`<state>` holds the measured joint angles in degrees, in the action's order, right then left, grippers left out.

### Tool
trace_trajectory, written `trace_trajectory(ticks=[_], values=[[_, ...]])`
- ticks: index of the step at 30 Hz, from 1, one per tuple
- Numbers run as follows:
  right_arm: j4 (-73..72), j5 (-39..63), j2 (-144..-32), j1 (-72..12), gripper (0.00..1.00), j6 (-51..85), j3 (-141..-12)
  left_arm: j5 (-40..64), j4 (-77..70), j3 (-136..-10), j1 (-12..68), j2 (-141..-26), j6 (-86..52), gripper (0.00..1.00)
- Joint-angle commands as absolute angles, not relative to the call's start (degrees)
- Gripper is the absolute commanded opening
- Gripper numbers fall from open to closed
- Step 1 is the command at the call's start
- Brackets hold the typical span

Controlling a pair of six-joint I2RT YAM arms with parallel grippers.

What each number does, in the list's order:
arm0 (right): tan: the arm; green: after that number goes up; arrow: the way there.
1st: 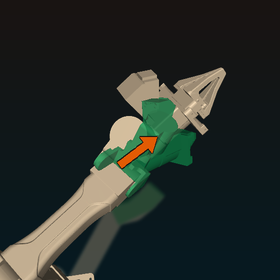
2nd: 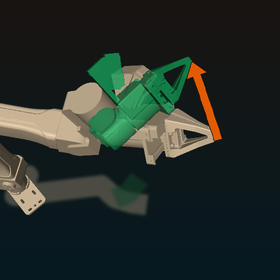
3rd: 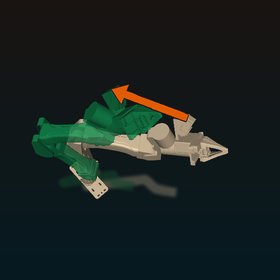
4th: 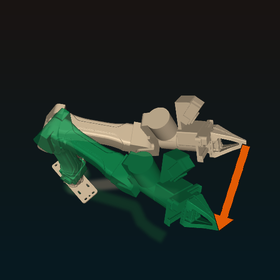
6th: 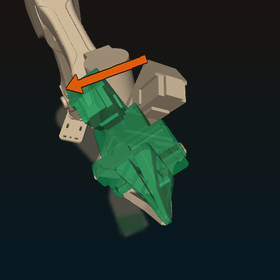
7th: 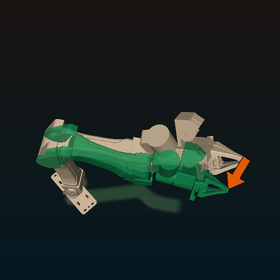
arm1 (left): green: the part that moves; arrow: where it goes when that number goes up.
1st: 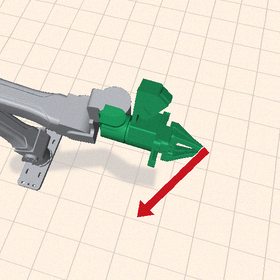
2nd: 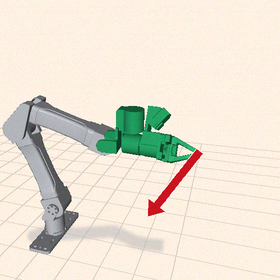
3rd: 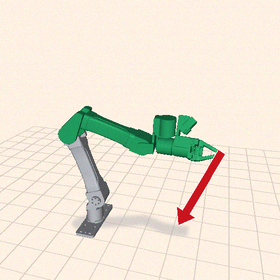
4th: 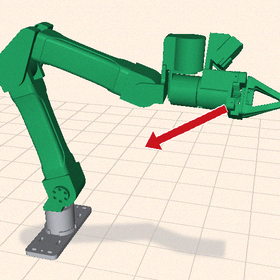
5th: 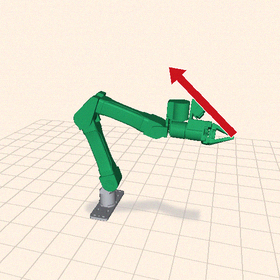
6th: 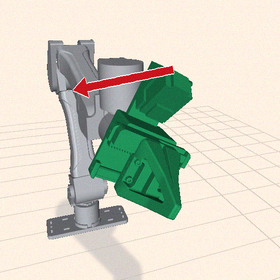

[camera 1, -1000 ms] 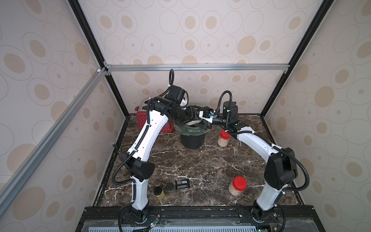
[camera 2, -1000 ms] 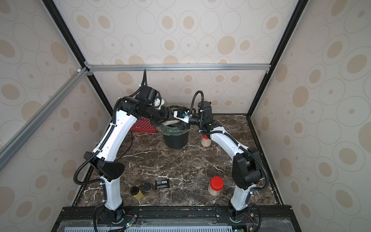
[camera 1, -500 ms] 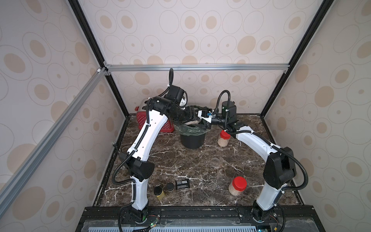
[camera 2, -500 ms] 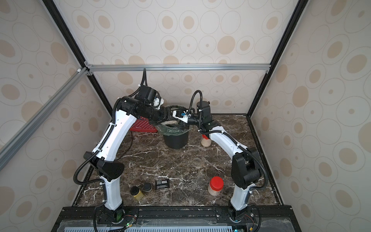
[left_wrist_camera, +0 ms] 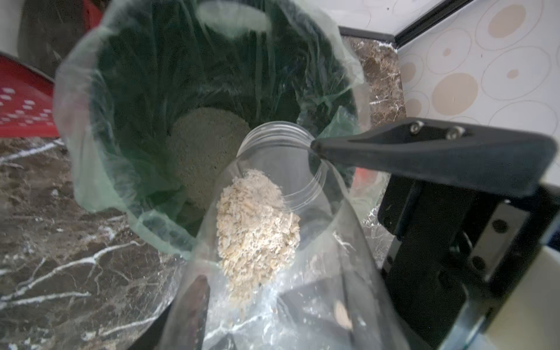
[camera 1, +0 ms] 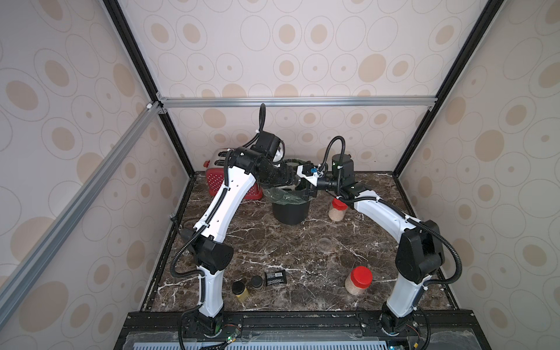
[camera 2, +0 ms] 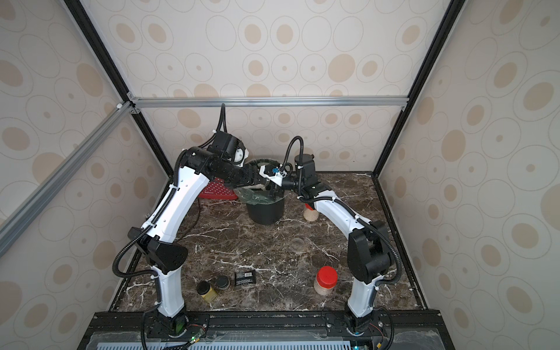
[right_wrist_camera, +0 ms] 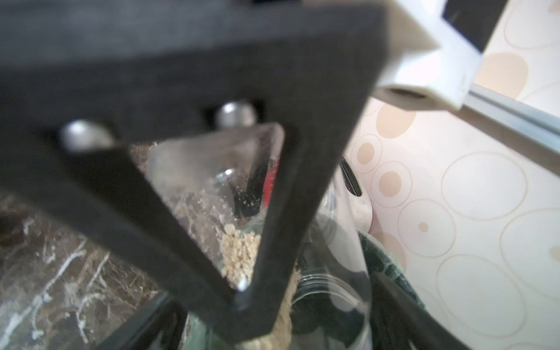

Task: Empty expired oatmeal from jars
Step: Pour the expired oatmeal into the trash bin.

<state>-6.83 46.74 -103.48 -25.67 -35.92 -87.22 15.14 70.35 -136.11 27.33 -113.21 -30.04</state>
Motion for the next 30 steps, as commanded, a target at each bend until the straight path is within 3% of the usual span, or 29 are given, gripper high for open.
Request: trace_trajectory(ticks=[1, 13, 19, 23, 30], values=[[-5.58, 45.44, -100.65, -26.93, 0.99, -33.89, -87.33, 10.52, 67.39, -137.05, 27.13, -113.65, -26.34, 0.0], [4.65, 40.66, -91.76, -26.7, 0.99, -32.47, -84.64, 9.21, 68.56, -138.58, 27.85, -113.86, -24.4, 0.0], [7.69, 34.08, -90.62, -24.67, 1.0, -13.71, -86.95, 7.29, 71.71, -144.18, 30.25, -118.39, -23.39, 0.0], [11.76, 30.54, -92.67, -22.28, 0.95, -1.65, -91.03, 5.37, 72.57, -145.46, 30.54, -119.52, -23.98, 0.0], [18.94, 36.32, -99.95, -16.45, 0.82, 17.65, -102.68, 5.02, 72.2, -145.61, 30.65, -120.22, -24.35, 0.0]])
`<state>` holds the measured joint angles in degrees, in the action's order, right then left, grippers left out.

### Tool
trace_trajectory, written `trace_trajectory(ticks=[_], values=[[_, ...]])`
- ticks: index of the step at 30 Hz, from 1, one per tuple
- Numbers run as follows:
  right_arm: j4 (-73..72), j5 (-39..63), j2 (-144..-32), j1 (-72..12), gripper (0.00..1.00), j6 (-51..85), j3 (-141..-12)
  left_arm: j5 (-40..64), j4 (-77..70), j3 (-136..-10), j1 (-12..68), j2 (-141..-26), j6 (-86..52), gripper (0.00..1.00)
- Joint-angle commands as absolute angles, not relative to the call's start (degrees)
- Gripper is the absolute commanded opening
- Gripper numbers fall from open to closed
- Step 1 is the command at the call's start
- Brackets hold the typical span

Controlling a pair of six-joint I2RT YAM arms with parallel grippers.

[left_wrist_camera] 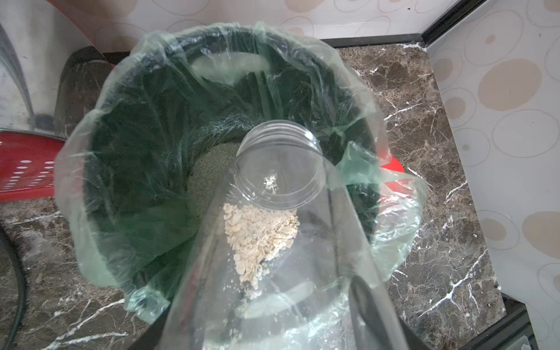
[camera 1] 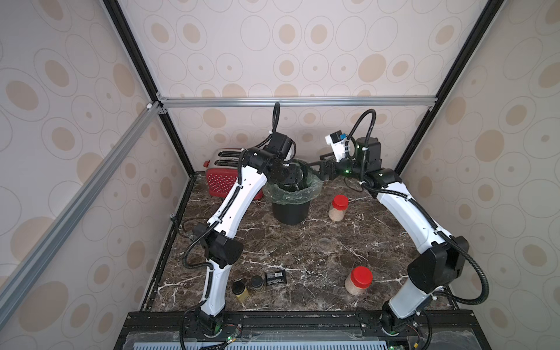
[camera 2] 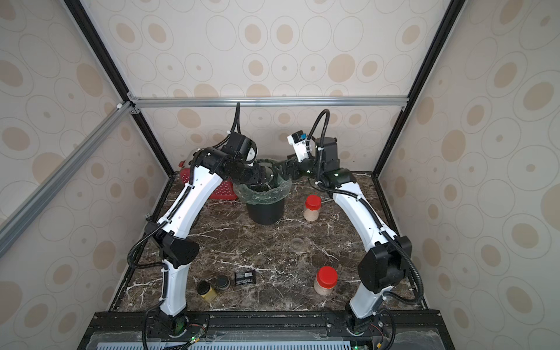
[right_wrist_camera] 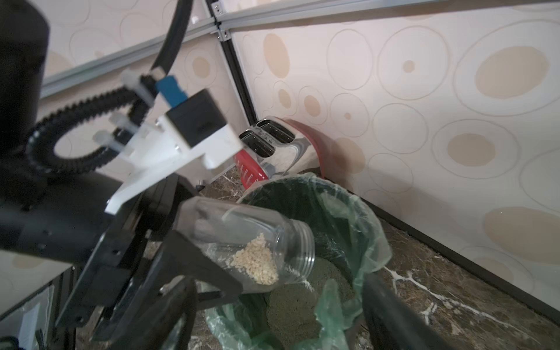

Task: Empty expired oatmeal from jars
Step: Pour the expired oatmeal into the trash bin.

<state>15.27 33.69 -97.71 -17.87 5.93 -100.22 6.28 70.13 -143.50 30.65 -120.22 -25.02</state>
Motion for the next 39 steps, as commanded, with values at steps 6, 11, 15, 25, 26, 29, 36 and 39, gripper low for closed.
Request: trace_trajectory(ticks=[6, 11, 15, 25, 26, 29, 36, 39], values=[[22.56, 34.18, -107.47, -16.35, 0.81, 21.87, -111.99, 3.68, 73.87, -145.85, 30.72, -119.94, -23.74, 0.0], [34.27, 31.7, -118.86, -16.43, 0.84, 20.85, -128.25, 2.6, 74.19, -146.08, 30.67, -119.09, -23.23, 0.0], [36.67, 31.65, -125.59, -16.44, 0.89, 20.06, -136.98, 2.2, 74.81, -146.14, 30.67, -119.26, -22.85, 0.0], [37.7, 38.47, -132.98, -18.5, 0.76, 18.59, -144.5, 1.88, 75.52, -146.35, 30.64, -118.53, -22.12, 0.0], [38.01, 38.66, -132.91, -18.57, 0.75, 18.57, -144.39, 1.77, 75.58, -146.34, 30.63, -118.32, -21.98, 0.0], [39.16, 39.72, -132.33, -18.93, 0.71, 18.64, -143.52, 1.48, 75.79, -146.36, 30.46, -117.61, -21.37, 0.0], [37.14, 40.59, -125.75, -19.89, 0.62, 18.98, -132.84, 2.2, 76.39, -147.43, 30.24, -117.91, -20.35, 0.0], [35.2, 40.63, -122.76, -20.03, 0.6, 18.98, -126.96, 2.06, 76.91, -146.97, 30.06, -117.95, -20.22, 0.0]])
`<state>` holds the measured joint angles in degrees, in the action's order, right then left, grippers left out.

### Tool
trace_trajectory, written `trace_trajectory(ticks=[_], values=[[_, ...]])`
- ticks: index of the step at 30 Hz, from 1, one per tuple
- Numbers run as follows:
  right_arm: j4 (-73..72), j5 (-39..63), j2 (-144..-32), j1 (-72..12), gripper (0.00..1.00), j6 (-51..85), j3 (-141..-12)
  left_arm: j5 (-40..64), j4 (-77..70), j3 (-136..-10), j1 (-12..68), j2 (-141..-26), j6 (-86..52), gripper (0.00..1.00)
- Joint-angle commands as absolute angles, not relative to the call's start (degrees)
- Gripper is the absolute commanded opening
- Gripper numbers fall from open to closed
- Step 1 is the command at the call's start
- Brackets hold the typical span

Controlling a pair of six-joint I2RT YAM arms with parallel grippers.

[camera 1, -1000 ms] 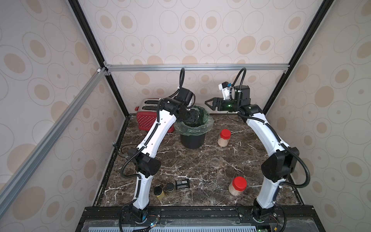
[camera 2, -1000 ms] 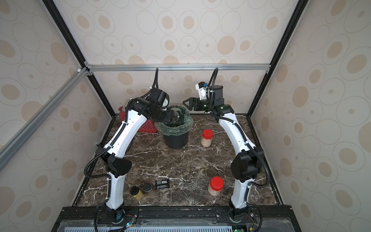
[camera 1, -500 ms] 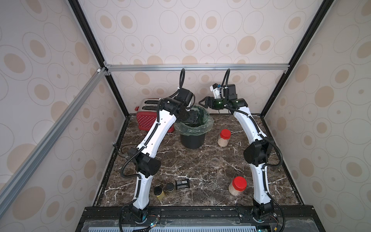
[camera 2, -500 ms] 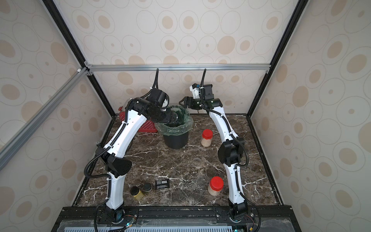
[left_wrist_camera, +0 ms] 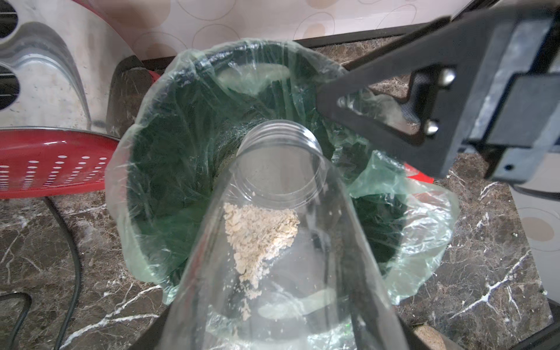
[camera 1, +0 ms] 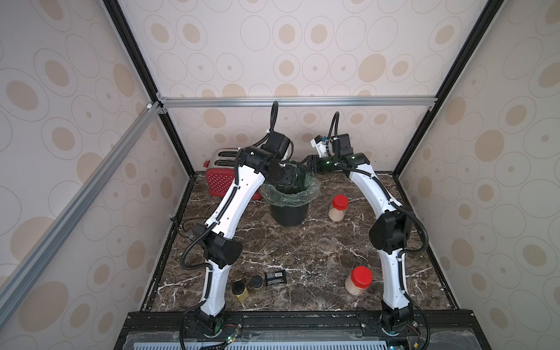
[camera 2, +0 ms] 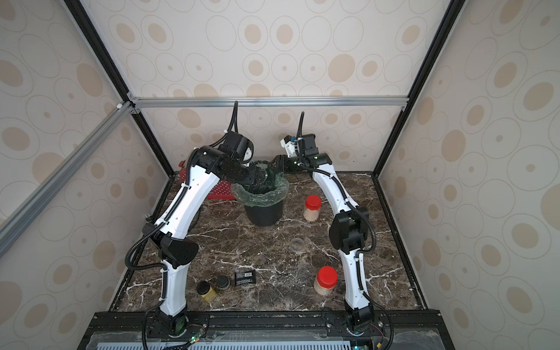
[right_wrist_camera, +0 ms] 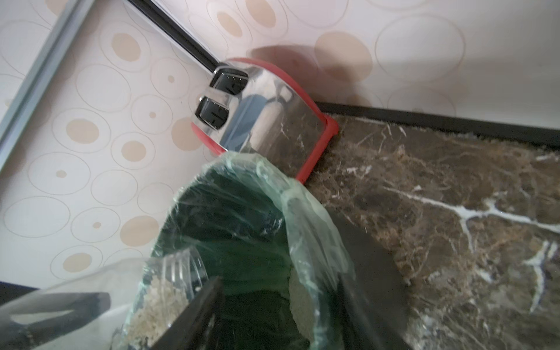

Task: Empty expired oatmeal from jars
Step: Pour the expired oatmeal into the trash bin.

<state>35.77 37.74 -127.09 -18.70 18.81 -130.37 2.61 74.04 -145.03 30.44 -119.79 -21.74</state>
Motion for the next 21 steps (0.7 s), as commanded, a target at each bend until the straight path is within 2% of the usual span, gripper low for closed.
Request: trace_trajectory(ticks=[1, 16, 21], values=[[35.14, 40.66, -122.18, -20.17, 0.6, 18.92, -126.07, 2.33, 76.86, -146.66, 30.06, -117.87, -20.21, 0.0], [29.56, 40.62, -110.5, -21.84, 0.56, 20.06, -108.2, 3.03, 75.97, -141.33, 30.07, -113.5, -20.14, 0.0], [26.08, 40.6, -104.75, -22.39, 0.58, 19.73, -100.97, 3.49, 76.92, -140.01, 30.1, -112.7, -20.24, 0.0]])
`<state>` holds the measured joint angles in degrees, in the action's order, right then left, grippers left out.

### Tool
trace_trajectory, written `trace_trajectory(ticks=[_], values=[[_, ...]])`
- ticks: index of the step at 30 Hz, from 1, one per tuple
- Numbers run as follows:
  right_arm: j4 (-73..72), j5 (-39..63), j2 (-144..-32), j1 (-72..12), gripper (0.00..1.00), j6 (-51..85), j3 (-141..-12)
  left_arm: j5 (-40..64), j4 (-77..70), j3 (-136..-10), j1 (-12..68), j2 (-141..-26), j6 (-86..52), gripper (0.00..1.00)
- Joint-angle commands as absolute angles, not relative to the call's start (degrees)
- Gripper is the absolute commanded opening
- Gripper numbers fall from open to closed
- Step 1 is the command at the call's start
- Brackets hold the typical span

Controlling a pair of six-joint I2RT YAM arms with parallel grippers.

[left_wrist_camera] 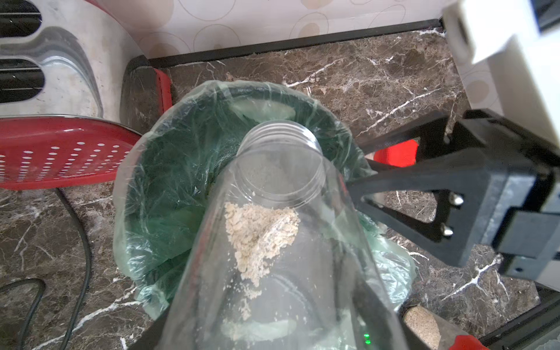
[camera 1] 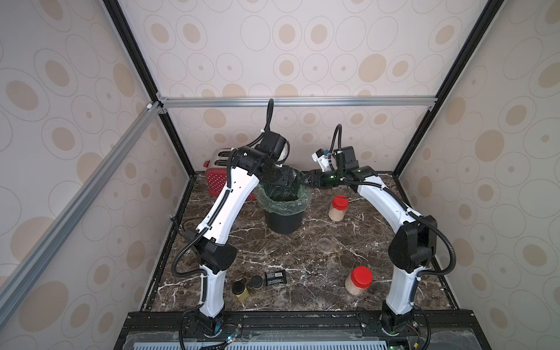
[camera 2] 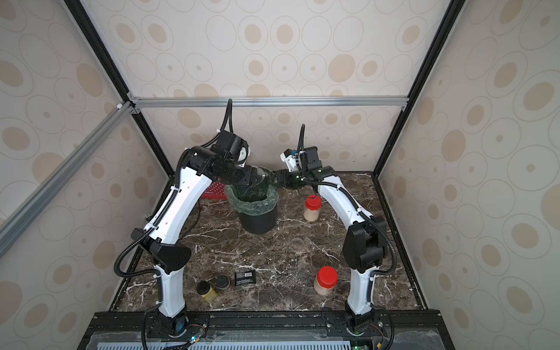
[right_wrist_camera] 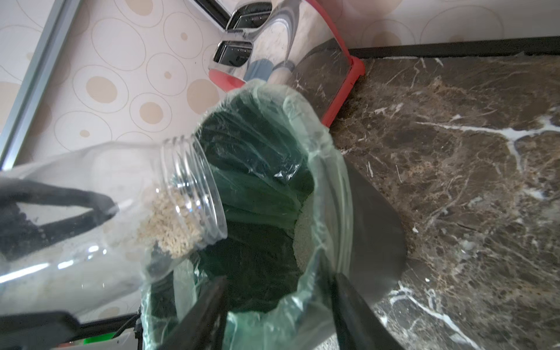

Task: Empty expired oatmeal from jars
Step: Pour the expired oatmeal into the trash bin.

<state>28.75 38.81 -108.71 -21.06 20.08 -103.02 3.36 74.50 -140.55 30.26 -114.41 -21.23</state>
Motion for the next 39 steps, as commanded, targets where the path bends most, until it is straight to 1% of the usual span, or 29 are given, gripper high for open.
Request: trace_trajectory(ticks=[1, 5, 8, 11, 13, 17, 18, 20, 23, 26, 29, 33, 35, 39], values=[[26.39, 40.44, -103.75, -22.41, 0.6, 18.56, -100.52, 3.73, 76.98, -139.56, 30.07, -112.45, -20.28, 0.0], [27.66, 38.77, -99.46, -22.35, 0.7, 8.68, -98.96, 4.43, 77.47, -138.43, 30.06, -111.97, -20.7, 0.0], [25.52, 37.03, -96.36, -22.26, 0.77, 0.54, -96.38, 4.33, 78.19, -138.9, 29.97, -112.23, -21.0, 0.0], [24.63, 38.38, -93.78, -22.15, 0.8, -8.35, -94.59, 5.07, 78.4, -139.26, 30.02, -112.24, -21.18, 0.0], [22.93, 40.26, -91.52, -22.1, 0.81, -15.3, -91.94, 4.84, 79.12, -140.31, 30.01, -112.7, -21.18, 0.0], [9.07, 45.6, -84.75, -22.15, 0.81, -30.5, -79.67, 4.87, 81.22, -144.48, 30.01, -114.34, -21.18, 0.0], [2.7, 47.16, -83.21, -22.26, 0.85, -33.44, -75.76, 5.05, 81.17, -144.68, 29.98, -114.28, -20.97, 0.0], [-8.45, 50.46, -82.07, -22.34, 0.87, -37.42, -69.57, 5.68, 81.16, -144.8, 29.97, -114.25, -19.5, 0.0], [-17.22, 52.56, -84.25, -22.41, 0.87, -38.34, -68.99, 5.0, 81.83, -144.84, 30.02, -113.83, -17.07, 0.0], [-19.31, 51.52, -88.01, -22.83, 0.85, -37.58, -72.65, 4.22, 81.36, -143.2, 29.97, -112.41, -14.77, 0.0], [-22.3, 49.43, -90.71, -24.16, 0.86, -39.0, -74.42, 4.31, 79.78, -141.49, 30.01, -110.87, -13.55, 0.0], [-21.9, 47.25, -93.96, -25.2, 0.89, -40.15, -77.5, 5.66, 78.32, -140.37, 29.97, -109.78, -12.31, 0.0], [-21.91, 45.94, -95.47, -26.08, 0.93, -41.0, -78.81, 6.01, 78.53, -141.12, 29.98, -110.03, -12.21, 0.0], [-21.12, 45.58, -97.91, -27.89, 0.96, -42.13, -81.31, 7.43, 78.6, -142.54, 29.97, -110.57, -12.86, 0.0]])
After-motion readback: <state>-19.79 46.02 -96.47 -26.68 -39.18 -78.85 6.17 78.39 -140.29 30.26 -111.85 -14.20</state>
